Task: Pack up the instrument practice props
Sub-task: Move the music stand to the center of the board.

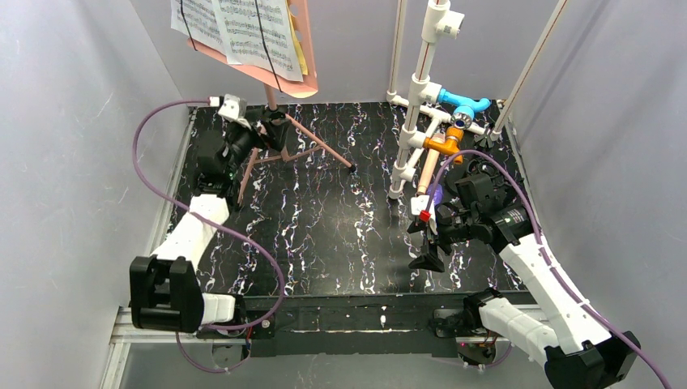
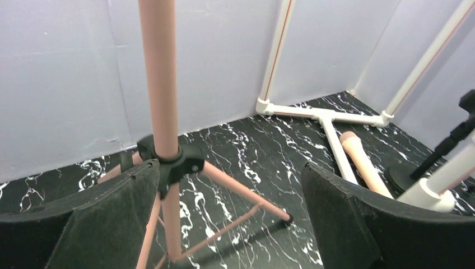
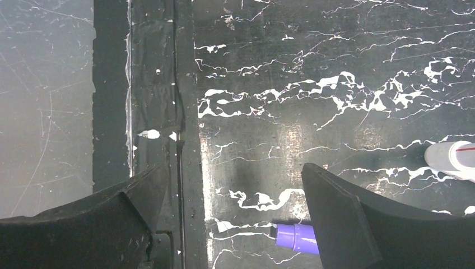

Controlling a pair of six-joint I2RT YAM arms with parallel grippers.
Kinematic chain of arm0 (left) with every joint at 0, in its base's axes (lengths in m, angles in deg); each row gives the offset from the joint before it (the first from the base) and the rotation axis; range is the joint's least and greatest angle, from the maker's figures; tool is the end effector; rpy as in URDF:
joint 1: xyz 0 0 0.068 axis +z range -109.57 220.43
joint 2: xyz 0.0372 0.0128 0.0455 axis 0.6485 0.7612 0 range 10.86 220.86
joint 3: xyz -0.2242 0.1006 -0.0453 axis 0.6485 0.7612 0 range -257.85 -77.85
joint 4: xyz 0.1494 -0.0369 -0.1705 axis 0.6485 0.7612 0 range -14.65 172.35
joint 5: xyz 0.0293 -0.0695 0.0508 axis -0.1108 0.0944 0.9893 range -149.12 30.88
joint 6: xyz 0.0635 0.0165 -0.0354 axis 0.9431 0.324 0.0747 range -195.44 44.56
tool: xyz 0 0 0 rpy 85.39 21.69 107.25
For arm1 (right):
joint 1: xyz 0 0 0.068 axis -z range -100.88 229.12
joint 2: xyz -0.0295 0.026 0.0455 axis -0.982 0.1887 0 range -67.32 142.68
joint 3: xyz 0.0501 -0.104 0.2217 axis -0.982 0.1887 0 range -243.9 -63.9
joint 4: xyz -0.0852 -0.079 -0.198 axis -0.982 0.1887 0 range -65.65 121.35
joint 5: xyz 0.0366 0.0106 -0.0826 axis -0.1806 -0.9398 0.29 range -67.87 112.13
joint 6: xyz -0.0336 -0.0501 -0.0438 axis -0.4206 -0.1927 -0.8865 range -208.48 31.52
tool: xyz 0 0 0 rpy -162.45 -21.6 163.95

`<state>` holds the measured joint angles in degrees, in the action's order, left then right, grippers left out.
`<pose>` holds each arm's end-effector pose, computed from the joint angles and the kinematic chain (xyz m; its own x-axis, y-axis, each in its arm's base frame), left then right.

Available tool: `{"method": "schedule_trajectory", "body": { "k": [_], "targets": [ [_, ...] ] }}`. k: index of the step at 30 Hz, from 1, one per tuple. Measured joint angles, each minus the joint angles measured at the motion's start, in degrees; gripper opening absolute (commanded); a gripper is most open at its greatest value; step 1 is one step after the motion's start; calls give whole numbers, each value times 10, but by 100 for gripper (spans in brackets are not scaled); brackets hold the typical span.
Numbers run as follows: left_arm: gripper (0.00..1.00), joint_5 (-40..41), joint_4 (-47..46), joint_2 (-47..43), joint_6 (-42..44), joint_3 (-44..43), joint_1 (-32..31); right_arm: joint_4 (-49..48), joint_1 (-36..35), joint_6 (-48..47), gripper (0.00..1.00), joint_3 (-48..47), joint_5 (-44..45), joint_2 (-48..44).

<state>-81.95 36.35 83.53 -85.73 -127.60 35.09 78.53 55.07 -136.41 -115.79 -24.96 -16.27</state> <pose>0.2890 -0.0514 0.3525 0.1899 -0.1831 -0.9646 0.4989 0.8642 -0.0658 0.1169 0.1022 0.2699 0.0118 -0.5483 -0.8362 -0.9973 0.0545 -0.0498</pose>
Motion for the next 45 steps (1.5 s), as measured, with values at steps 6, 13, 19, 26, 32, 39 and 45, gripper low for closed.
{"method": "schedule_trajectory", "body": {
  "k": [6, 13, 19, 26, 32, 39, 45],
  "targets": [
    [87, 7, -23, 91, -4, -66, 1, 0, 1, 1, 98, 3, -5, 0],
    [76, 27, -40, 161, -9, -110, 3, -1, 5, 2, 98, 5, -10, 0],
    [67, 34, -47, 194, -11, -148, 3, -3, 7, 2, 98, 12, -11, 1],
    [41, 29, -49, 229, -12, -195, 3, -3, 12, 2, 98, 12, -11, 2],
    [3, 5, -47, 238, 22, -208, 3, -3, 16, 2, 98, 12, -11, 4],
    [0, -12, -50, 237, 46, -204, 7, -3, 20, 3, 99, 12, -11, 4],
    [0, -14, -56, 203, 42, -163, 7, -3, 24, 5, 98, 12, -11, 4]
  ]
}}
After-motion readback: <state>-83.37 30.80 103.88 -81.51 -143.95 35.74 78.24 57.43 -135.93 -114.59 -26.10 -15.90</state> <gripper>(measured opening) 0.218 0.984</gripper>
